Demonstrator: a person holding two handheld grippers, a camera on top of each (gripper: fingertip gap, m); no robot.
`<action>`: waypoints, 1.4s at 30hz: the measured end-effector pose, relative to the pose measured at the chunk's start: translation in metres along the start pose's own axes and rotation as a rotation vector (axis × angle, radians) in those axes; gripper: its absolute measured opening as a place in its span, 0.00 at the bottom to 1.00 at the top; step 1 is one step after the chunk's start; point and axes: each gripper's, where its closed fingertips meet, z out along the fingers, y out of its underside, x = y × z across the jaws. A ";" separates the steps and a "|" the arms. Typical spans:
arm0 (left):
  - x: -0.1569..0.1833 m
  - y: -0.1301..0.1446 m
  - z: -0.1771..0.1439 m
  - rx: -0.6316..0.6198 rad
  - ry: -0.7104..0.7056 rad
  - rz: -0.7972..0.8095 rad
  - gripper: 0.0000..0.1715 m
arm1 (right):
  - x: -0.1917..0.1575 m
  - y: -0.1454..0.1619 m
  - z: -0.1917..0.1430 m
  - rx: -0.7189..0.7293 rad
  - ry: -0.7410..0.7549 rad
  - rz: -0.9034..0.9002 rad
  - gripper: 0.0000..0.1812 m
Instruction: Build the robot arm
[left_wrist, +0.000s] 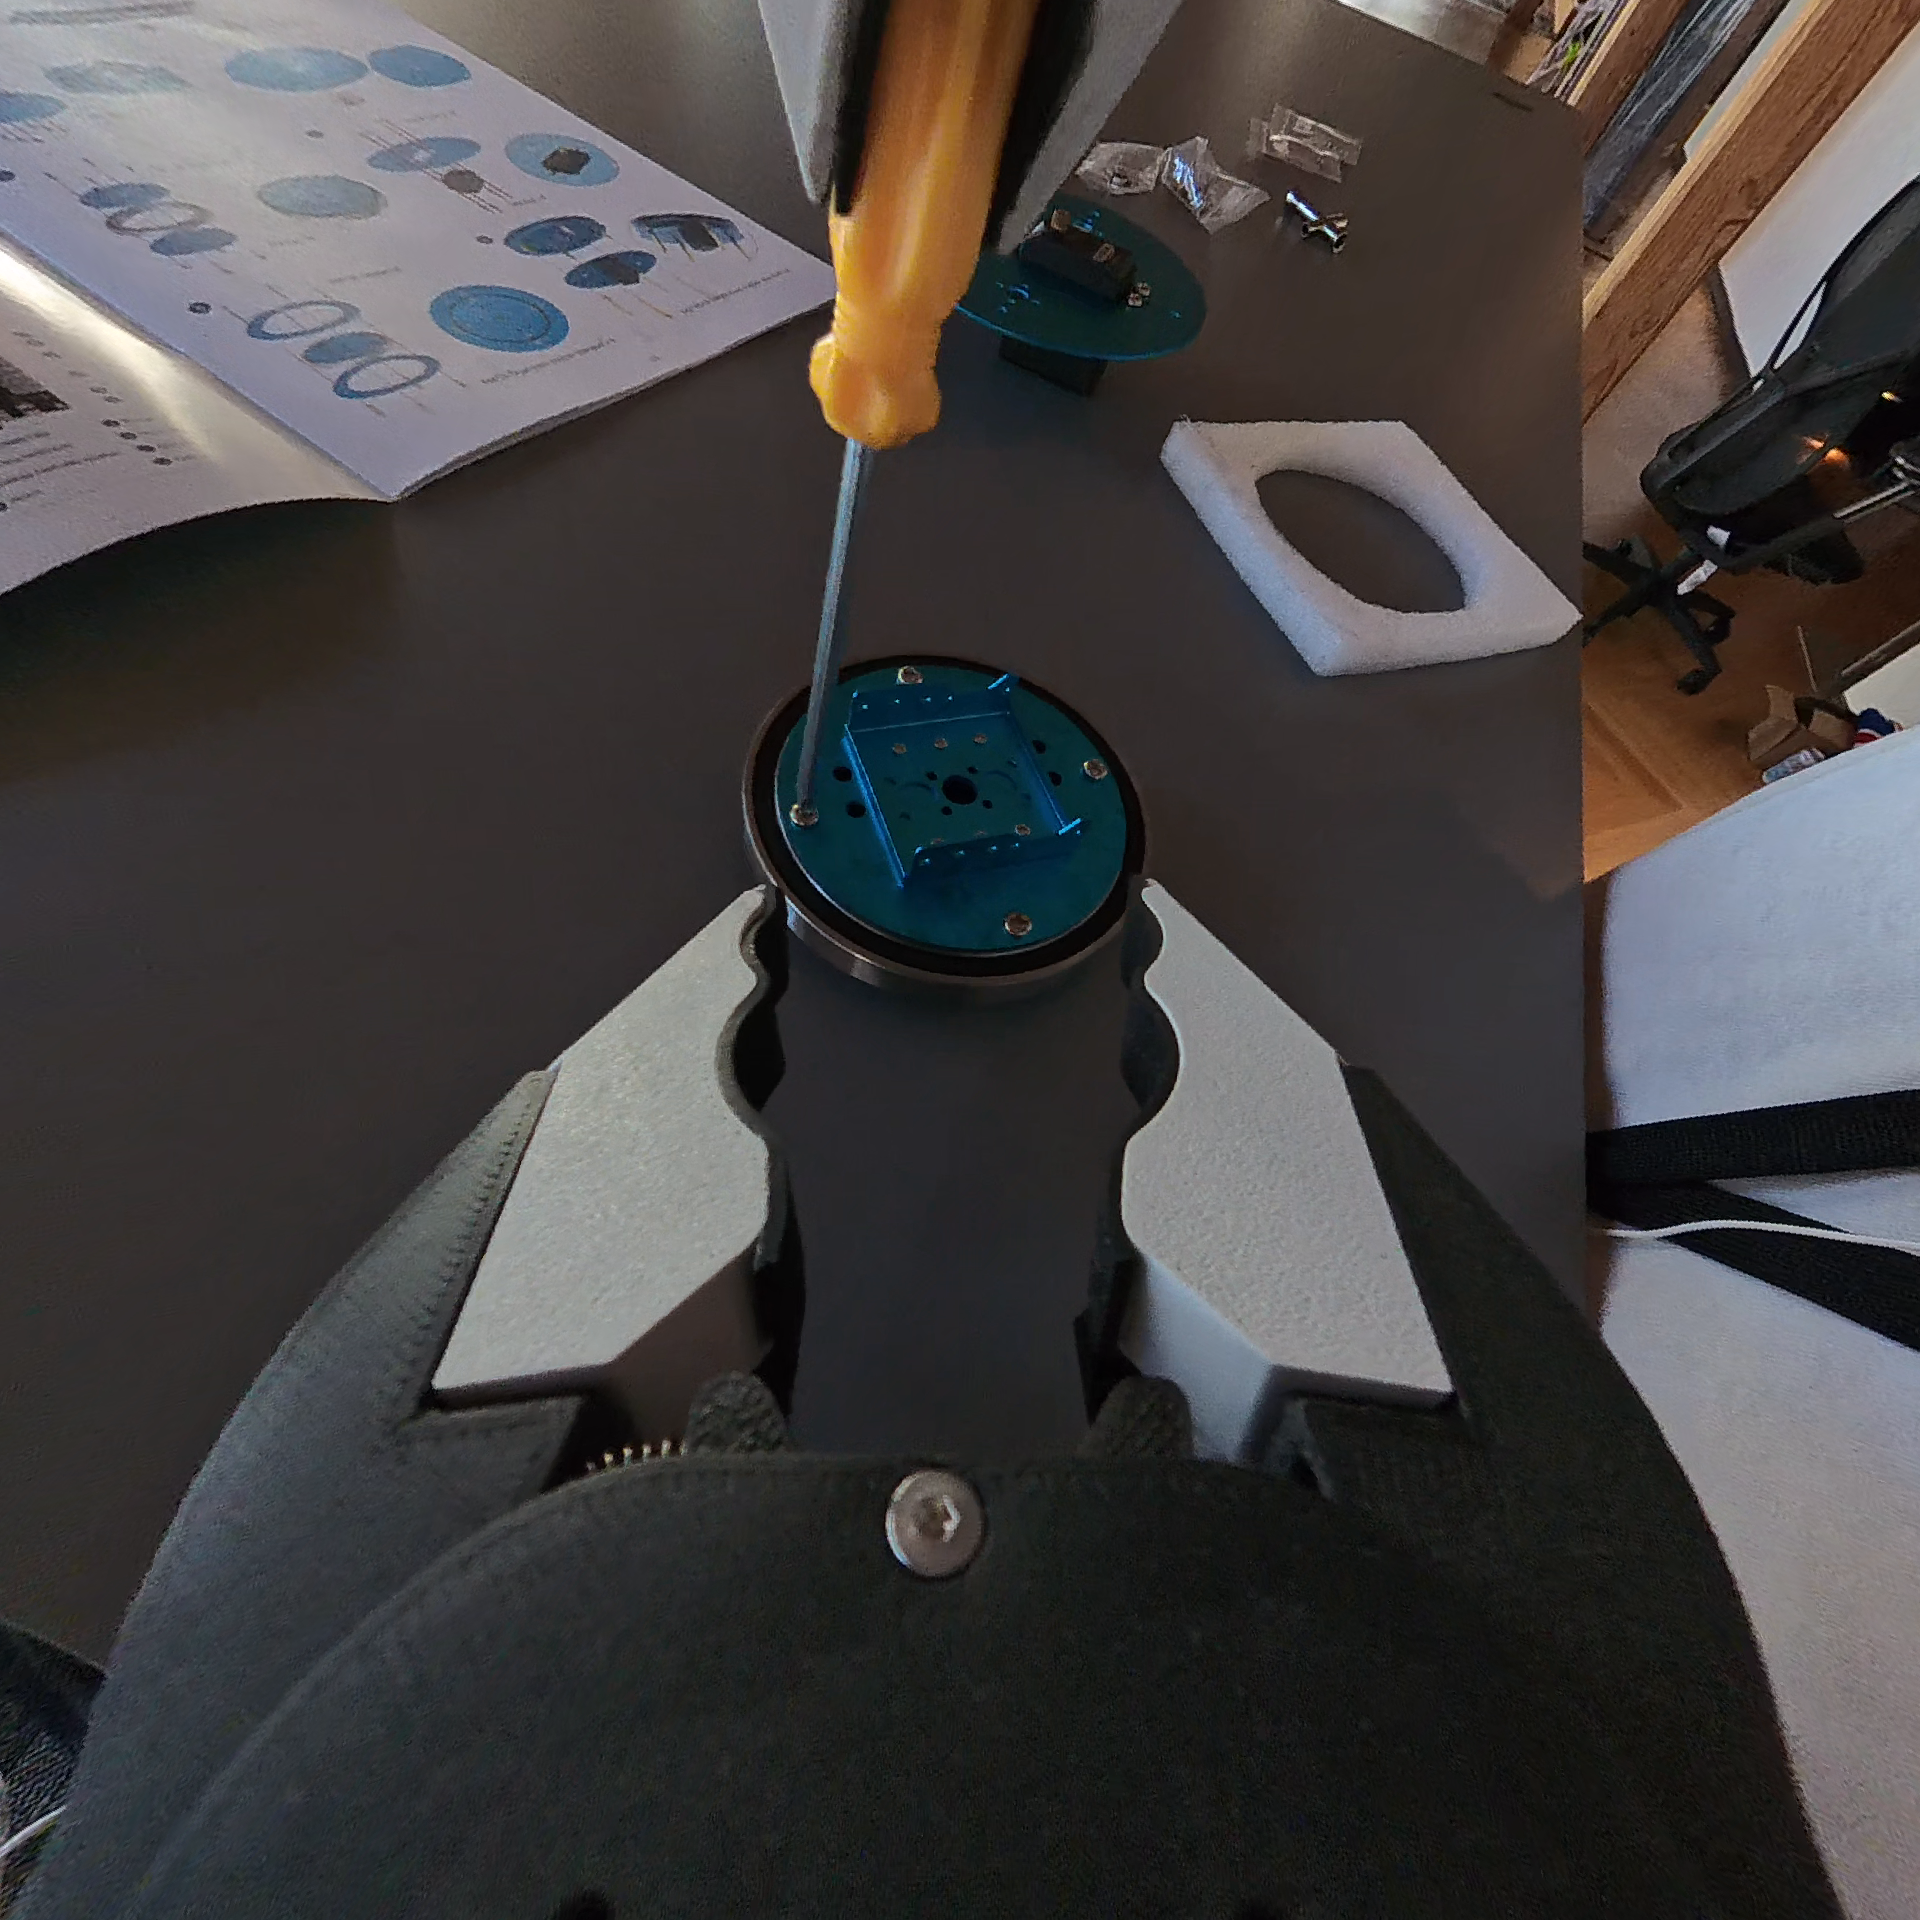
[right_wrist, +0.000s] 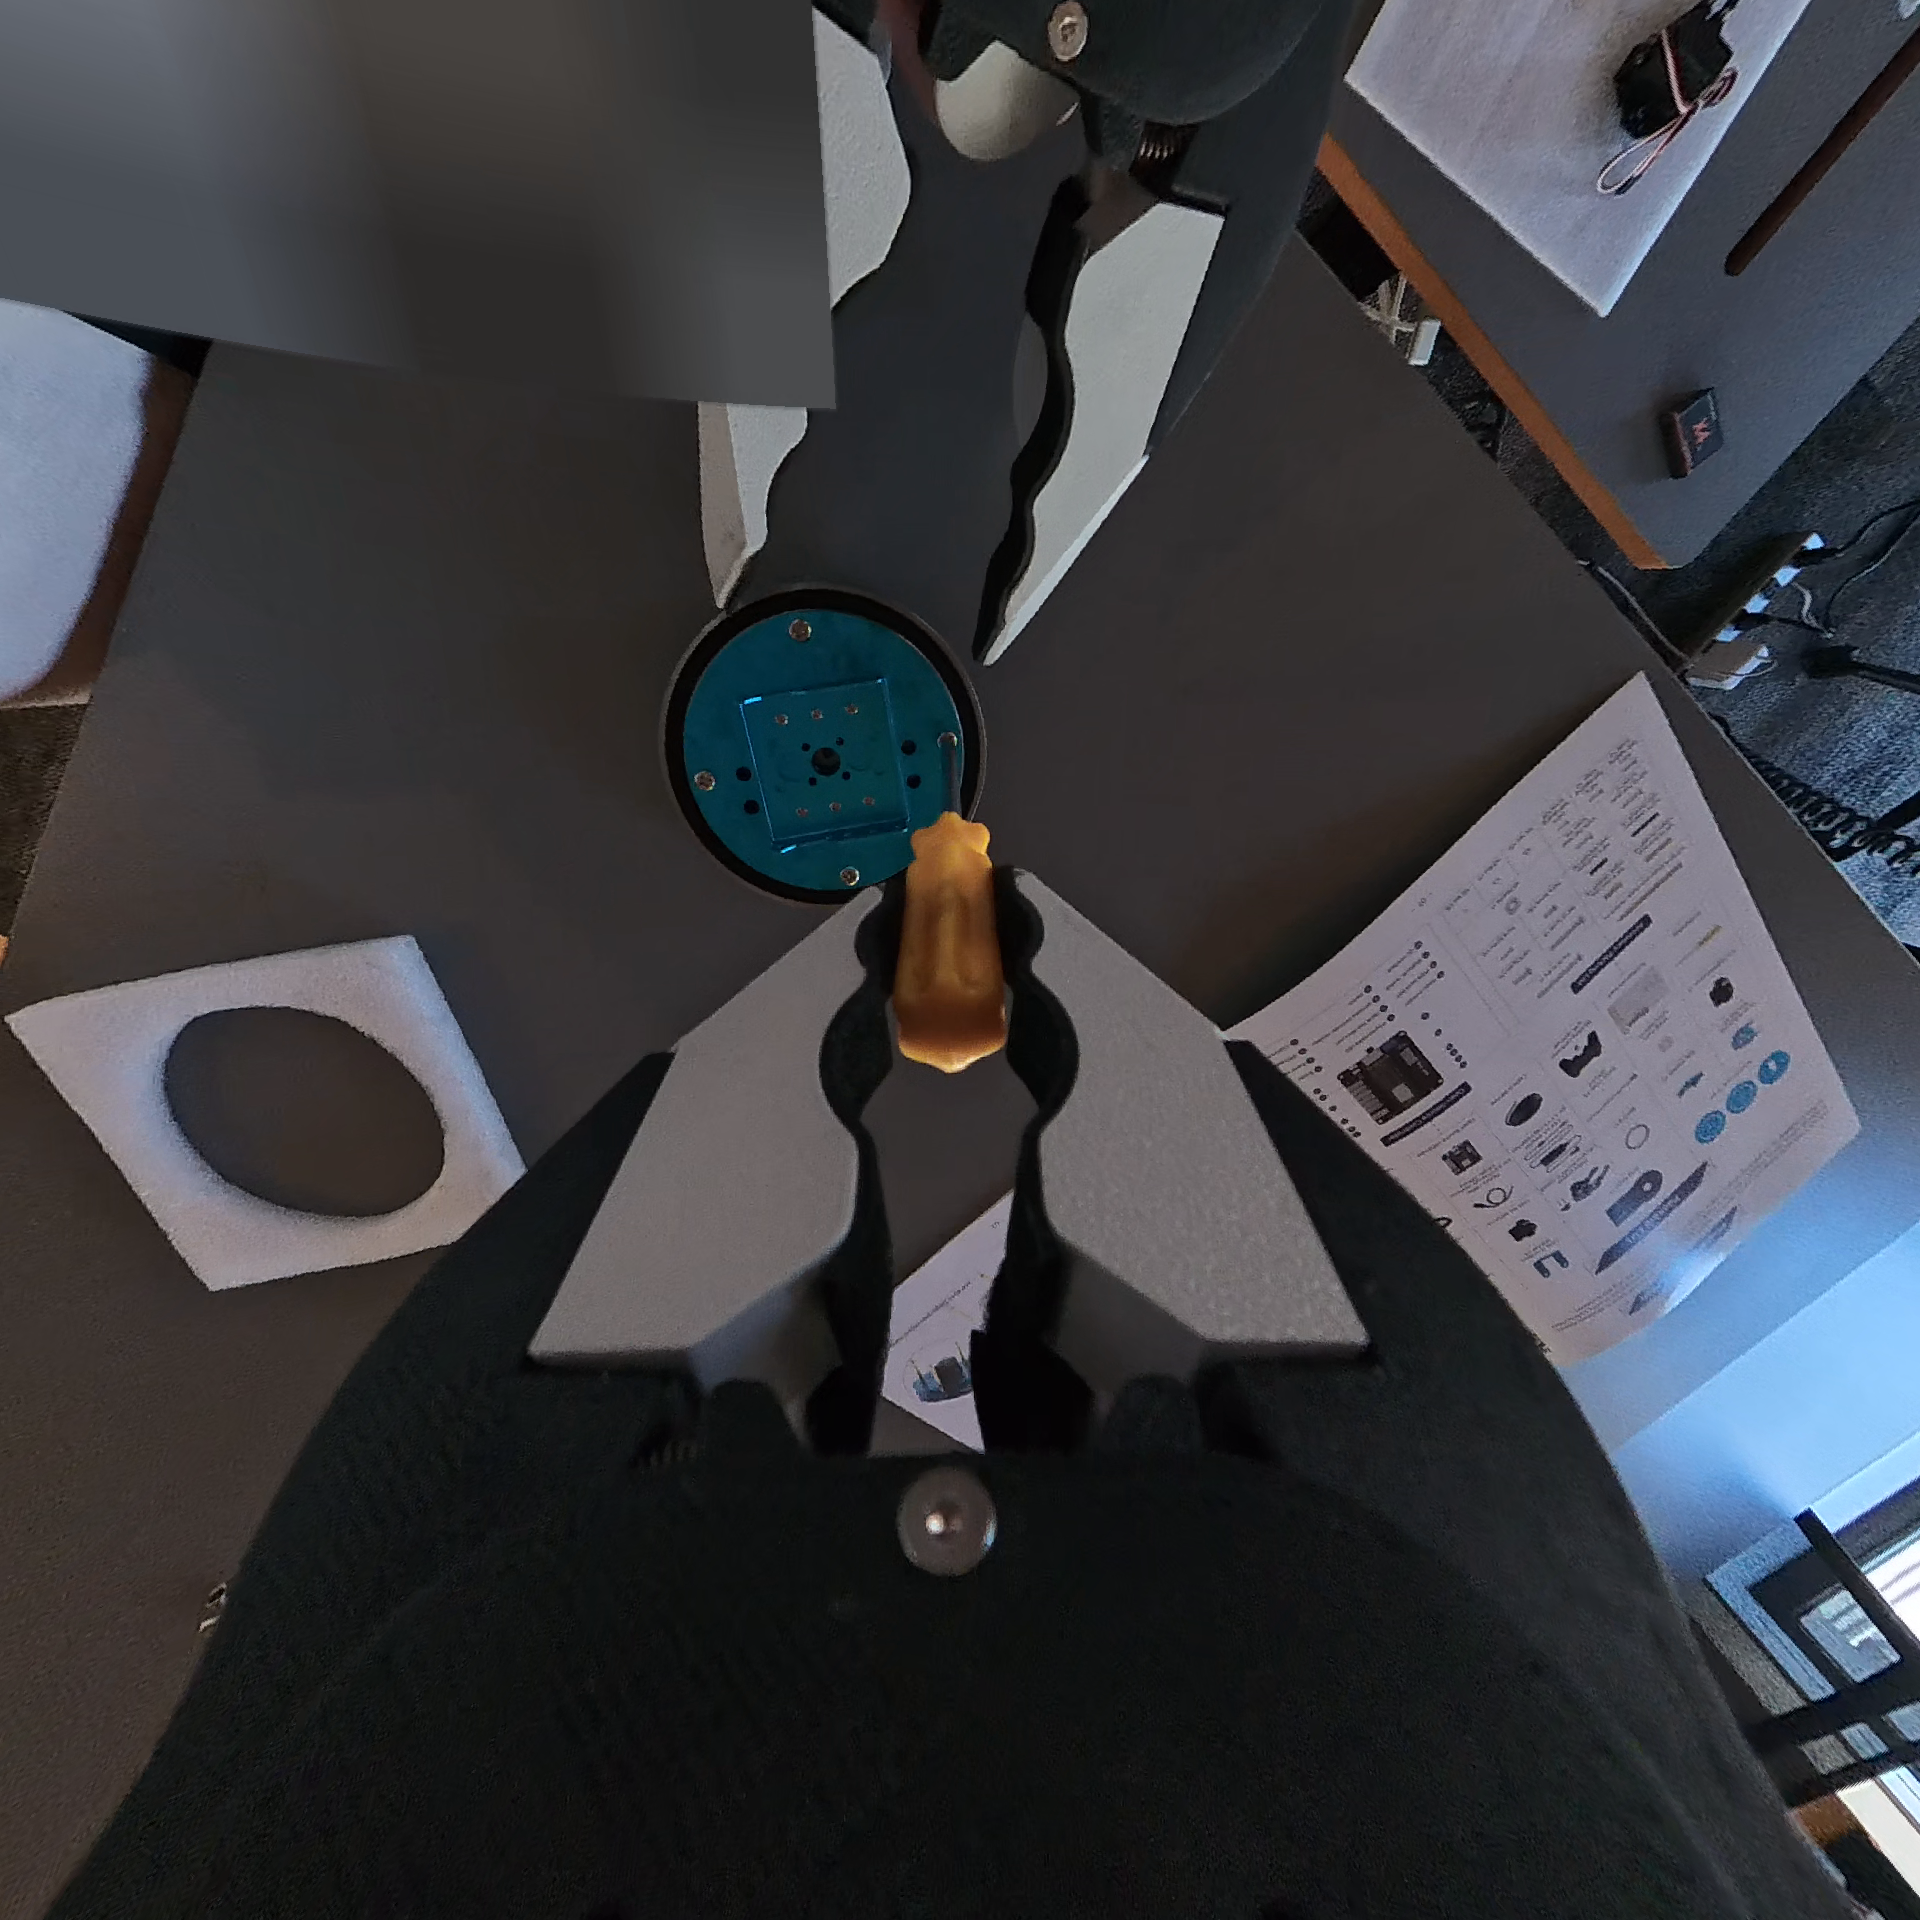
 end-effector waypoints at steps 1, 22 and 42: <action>-0.001 0.000 0.000 0.002 -0.002 -0.001 0.37 | 0.000 0.001 0.000 -0.008 -0.004 -0.003 0.09; -0.018 -0.062 0.006 0.228 0.129 0.236 0.02 | 0.013 -0.015 0.003 0.130 -0.050 0.225 0.09; -0.015 -0.059 0.003 0.254 0.159 0.228 0.02 | 0.024 -0.031 -0.020 0.714 0.302 0.602 0.09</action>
